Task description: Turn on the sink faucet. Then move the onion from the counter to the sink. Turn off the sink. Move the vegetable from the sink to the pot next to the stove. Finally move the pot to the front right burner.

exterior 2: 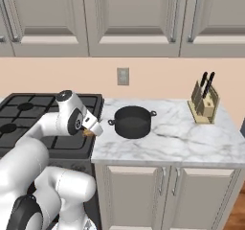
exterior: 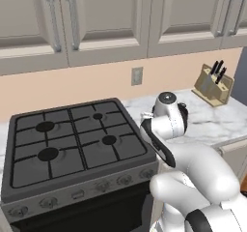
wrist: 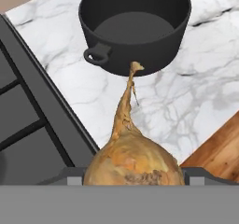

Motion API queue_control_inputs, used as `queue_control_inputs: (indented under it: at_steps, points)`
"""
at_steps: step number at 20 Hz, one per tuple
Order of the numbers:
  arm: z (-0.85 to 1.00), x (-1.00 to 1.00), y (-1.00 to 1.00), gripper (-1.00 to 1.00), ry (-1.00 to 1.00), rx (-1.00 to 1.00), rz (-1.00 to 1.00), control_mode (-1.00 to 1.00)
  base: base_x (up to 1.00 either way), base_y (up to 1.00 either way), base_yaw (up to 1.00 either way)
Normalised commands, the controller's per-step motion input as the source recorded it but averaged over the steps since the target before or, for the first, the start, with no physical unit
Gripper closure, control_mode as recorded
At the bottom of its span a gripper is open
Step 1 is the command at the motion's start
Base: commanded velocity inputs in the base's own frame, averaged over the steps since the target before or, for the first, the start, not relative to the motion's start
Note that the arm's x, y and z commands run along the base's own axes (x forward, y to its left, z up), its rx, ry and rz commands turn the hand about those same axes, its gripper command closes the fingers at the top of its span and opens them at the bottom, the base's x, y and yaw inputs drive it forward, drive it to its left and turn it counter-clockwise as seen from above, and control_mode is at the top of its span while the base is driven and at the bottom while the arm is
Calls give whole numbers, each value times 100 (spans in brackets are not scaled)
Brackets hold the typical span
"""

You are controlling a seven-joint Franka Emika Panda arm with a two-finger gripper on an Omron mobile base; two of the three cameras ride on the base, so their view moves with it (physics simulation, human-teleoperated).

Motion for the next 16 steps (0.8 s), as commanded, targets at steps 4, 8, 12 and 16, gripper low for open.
queue_control_inputs:
  at_steps: [4, 8, 12, 16]
  points:
    - [0, 0, 0, 100, 0, 0, 0, 100, 19, 16, 5]
    - [0, 0, 0, 100, 0, 0, 0, 100, 25, 7, 13]
    - [0, 0, 0, 100, 0, 0, 0, 100, 35, 0, 18]
    - [0, 0, 0, 100, 0, 0, 0, 100, 46, 0, 15]
